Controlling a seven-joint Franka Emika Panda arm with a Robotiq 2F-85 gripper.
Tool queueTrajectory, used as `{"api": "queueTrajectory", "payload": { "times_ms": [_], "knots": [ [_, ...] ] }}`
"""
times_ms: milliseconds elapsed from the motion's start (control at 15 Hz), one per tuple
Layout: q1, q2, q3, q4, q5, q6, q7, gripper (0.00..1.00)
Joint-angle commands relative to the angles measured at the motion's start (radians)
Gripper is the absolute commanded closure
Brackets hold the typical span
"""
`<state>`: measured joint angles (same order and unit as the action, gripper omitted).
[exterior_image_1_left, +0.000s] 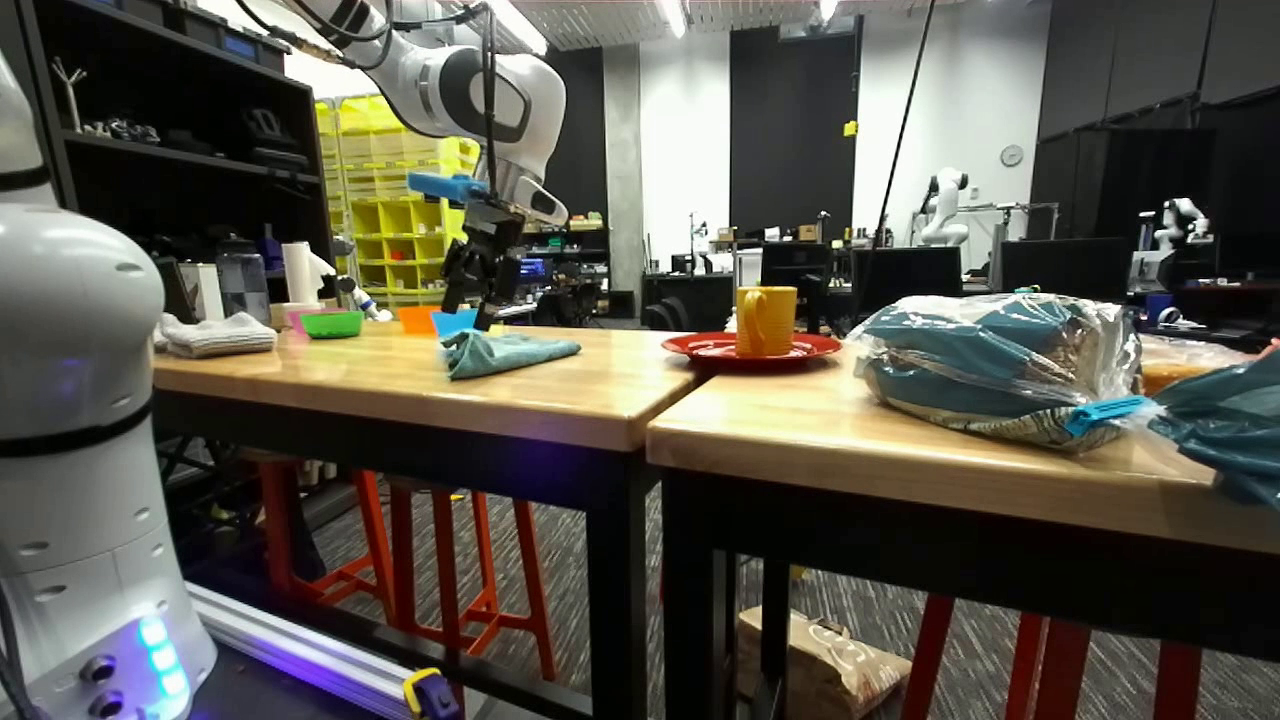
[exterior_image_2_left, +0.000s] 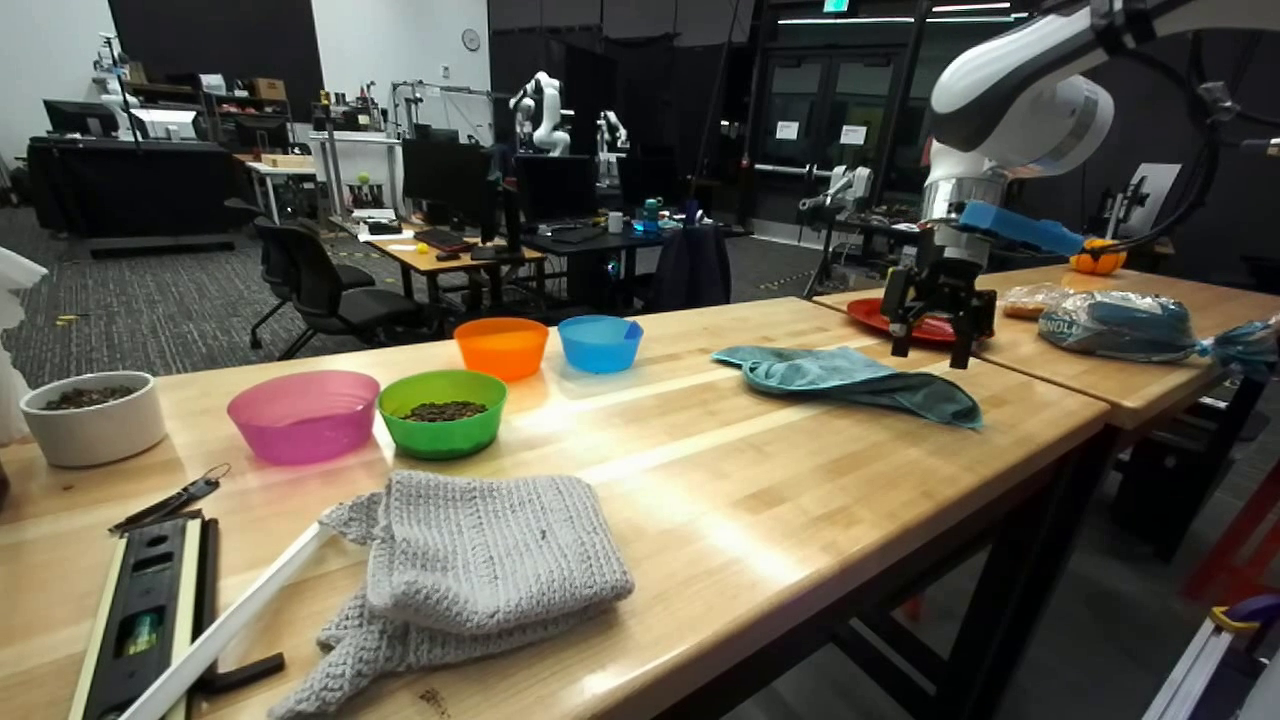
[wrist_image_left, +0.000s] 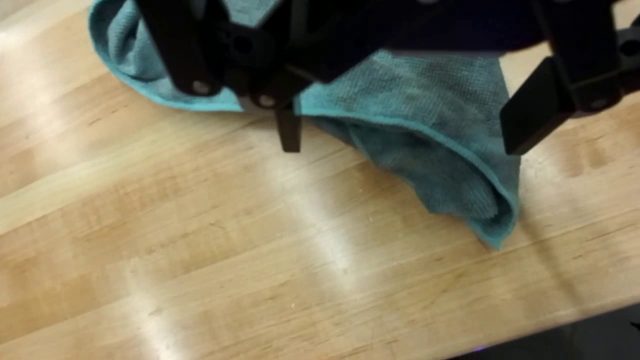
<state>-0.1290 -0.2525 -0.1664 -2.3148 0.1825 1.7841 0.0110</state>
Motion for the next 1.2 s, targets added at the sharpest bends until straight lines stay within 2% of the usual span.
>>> {"api": "queueTrajectory", "payload": {
  "times_ms": [0,933,1133],
  "knots": [
    [-0.028,-0.042,-0.007,-0.046,0.012,-0.001,0.048,0.0],
    [-0.042,-0.014,-0.029,-0.101,0.066,0.02,0.058,0.0],
    [-0.039,-0.007,-0.026,-0.107,0.079,0.03,0.057,0.22]
  ]
}}
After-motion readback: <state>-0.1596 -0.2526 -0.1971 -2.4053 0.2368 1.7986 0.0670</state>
